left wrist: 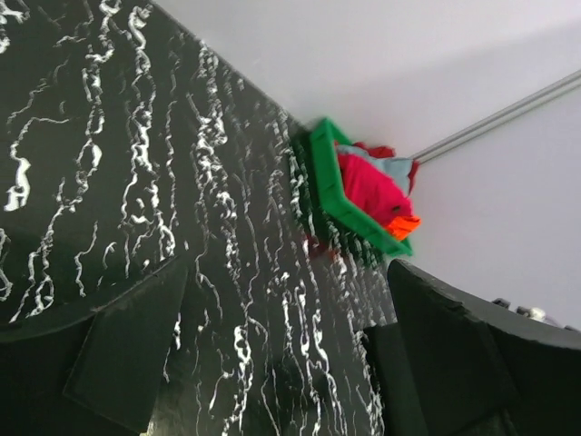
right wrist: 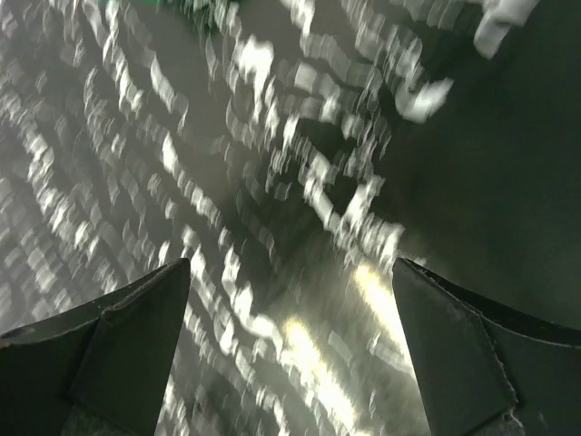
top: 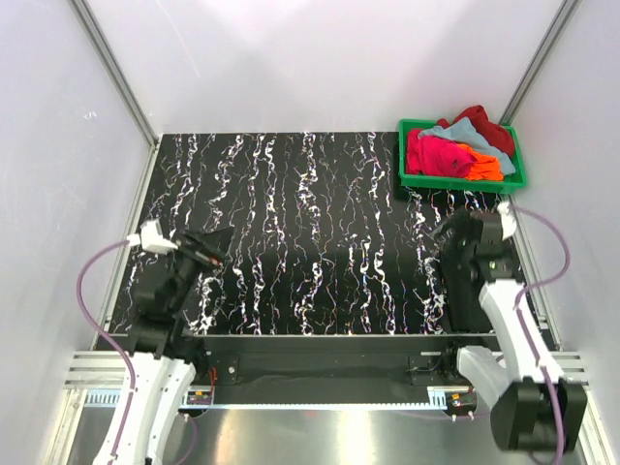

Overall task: Fold and stack the t-shirts
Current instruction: Grab the tshirt from the pile

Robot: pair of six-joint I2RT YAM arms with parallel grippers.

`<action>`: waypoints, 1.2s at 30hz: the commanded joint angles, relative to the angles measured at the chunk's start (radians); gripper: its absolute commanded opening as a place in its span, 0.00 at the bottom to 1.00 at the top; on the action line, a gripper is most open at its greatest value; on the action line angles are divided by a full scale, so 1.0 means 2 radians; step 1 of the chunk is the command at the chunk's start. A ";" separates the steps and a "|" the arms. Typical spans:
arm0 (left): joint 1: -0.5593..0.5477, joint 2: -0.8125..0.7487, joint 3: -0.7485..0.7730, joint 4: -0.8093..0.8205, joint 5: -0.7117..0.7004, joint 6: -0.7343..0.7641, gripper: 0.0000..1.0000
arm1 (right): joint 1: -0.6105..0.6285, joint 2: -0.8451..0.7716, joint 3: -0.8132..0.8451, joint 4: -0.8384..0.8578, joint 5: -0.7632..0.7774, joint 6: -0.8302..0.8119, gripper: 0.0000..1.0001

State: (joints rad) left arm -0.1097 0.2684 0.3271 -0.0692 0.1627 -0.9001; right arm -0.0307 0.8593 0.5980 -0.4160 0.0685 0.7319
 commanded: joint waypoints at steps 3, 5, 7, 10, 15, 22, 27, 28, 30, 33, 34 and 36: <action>0.003 0.100 0.159 -0.148 -0.013 0.070 0.99 | -0.008 0.129 0.130 0.083 0.128 -0.087 1.00; 0.003 0.153 0.219 -0.205 0.007 0.118 0.99 | -0.021 0.215 0.191 0.111 0.138 -0.077 0.96; 0.002 0.159 0.234 -0.205 0.044 0.178 0.99 | -0.043 0.309 0.241 0.120 0.131 -0.067 0.90; 0.003 0.145 0.259 -0.226 0.045 0.214 0.99 | -0.056 0.420 0.353 0.126 0.114 -0.084 0.80; 0.007 0.163 0.273 -0.224 0.141 0.261 0.92 | -0.062 0.547 0.519 0.135 0.053 -0.121 0.62; 0.007 0.219 0.281 -0.200 0.176 0.269 0.84 | -0.067 0.614 0.577 0.134 0.043 -0.122 0.49; 0.007 0.240 0.286 -0.196 0.172 0.262 0.83 | -0.067 0.593 0.563 0.135 0.036 -0.112 0.11; 0.007 0.241 0.288 -0.195 0.172 0.262 0.83 | -0.067 0.587 0.560 0.135 0.040 -0.117 0.05; 0.007 0.243 0.290 -0.194 0.171 0.258 0.82 | -0.067 0.568 0.559 0.134 0.062 -0.130 0.00; 0.007 0.243 0.295 -0.193 0.173 0.247 0.80 | -0.067 0.547 0.582 0.137 0.097 -0.162 0.00; 0.007 0.243 0.296 -0.192 0.171 0.242 0.81 | -0.067 0.544 0.612 0.137 0.102 -0.170 0.00; 0.007 0.242 0.295 -0.192 0.169 0.220 0.85 | -0.067 0.539 0.648 0.144 0.106 -0.183 0.00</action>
State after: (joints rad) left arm -0.0998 0.7567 0.8658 -0.5011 0.4725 -0.4080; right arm -0.1627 2.0560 1.7535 -0.2005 0.2058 0.4446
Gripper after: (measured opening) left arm 0.835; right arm 0.020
